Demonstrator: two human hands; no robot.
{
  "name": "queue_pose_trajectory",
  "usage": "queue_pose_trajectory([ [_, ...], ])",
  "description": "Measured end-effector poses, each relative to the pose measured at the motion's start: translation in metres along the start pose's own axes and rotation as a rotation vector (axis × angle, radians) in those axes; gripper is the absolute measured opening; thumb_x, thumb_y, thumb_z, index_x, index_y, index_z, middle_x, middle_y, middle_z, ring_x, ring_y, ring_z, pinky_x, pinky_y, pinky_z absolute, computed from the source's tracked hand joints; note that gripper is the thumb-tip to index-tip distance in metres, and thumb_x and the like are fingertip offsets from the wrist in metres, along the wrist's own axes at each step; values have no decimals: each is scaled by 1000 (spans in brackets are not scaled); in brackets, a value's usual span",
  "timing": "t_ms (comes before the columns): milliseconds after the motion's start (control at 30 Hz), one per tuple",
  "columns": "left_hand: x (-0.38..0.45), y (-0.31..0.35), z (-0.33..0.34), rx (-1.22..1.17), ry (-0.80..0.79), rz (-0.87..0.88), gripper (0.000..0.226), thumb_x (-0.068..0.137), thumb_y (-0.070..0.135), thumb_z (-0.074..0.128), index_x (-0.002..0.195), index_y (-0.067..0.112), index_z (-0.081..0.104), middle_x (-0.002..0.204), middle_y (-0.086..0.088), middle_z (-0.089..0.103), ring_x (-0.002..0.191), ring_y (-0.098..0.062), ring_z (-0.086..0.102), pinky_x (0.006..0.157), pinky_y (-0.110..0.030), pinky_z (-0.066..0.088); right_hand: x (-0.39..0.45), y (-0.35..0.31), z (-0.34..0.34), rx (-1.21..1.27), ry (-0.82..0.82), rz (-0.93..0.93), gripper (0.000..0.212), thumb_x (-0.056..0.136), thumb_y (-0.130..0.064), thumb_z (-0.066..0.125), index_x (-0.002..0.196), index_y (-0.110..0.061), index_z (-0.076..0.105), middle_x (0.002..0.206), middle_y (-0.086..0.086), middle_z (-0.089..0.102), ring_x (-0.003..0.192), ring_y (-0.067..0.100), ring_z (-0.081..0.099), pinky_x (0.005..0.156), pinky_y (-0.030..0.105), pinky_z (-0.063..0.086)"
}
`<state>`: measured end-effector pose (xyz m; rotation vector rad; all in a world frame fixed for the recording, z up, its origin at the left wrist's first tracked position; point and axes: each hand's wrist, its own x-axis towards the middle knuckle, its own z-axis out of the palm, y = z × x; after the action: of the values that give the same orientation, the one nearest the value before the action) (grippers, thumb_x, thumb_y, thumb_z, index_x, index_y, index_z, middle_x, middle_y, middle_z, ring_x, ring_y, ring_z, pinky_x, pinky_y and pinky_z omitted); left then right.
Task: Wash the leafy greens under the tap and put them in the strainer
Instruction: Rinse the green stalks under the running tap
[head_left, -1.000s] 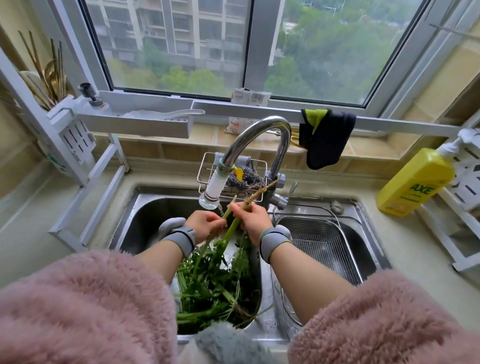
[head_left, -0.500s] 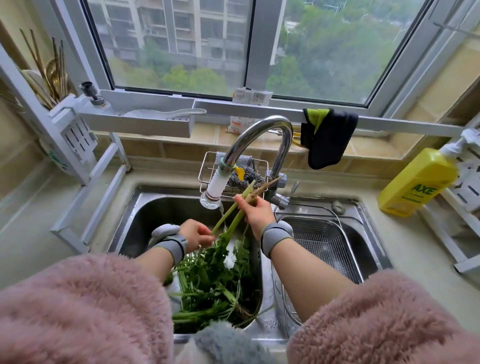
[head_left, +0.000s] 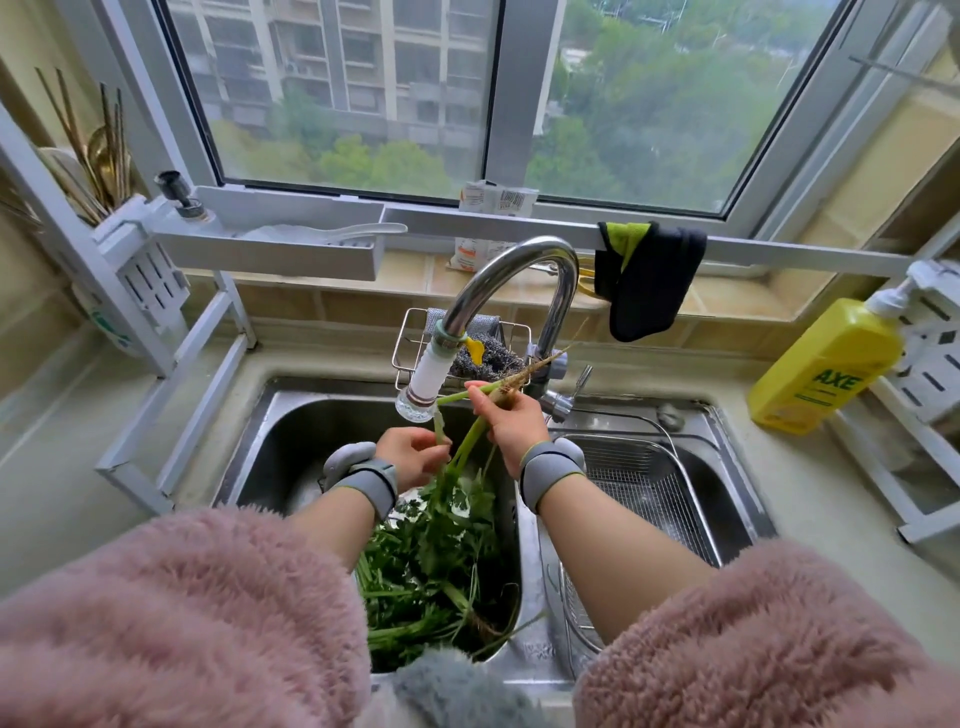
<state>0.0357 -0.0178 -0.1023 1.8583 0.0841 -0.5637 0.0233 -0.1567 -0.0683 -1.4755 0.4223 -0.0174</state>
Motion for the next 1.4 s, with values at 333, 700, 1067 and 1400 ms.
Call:
queue_pose_trajectory([
  [333,2,6,11,-365,48,-44,16,91,-1,53,76,0,58,73,-15,63,57,-15,65,57,-22,57,0,-2,-8,48,36,-15,22,89,-16,62,105,-2,67,69,-5,57,62,2,50,54,12,34],
  [700,-9,-3,-1,85,-74,62,7,87,7,63,84,14,61,80,-9,64,78,-21,61,78,-32,53,-11,13,-4,-195,-174,122,6,89,-15,62,88,-9,59,70,1,57,48,3,53,40,9,38],
  [1067,-17,-13,-19,40,-91,-51,24,77,8,74,94,12,57,88,-8,61,71,-17,57,65,-27,48,-11,30,-1,-227,-212,97,16,79,-15,73,77,-13,57,70,0,60,67,15,57,69,30,50],
  [1400,-30,-21,-23,-2,-86,-39,8,78,15,73,82,12,67,63,1,56,56,-11,43,55,-22,37,-22,28,10,-294,-301,27,14,79,-13,73,77,-20,61,73,-4,62,66,7,55,66,21,45],
])
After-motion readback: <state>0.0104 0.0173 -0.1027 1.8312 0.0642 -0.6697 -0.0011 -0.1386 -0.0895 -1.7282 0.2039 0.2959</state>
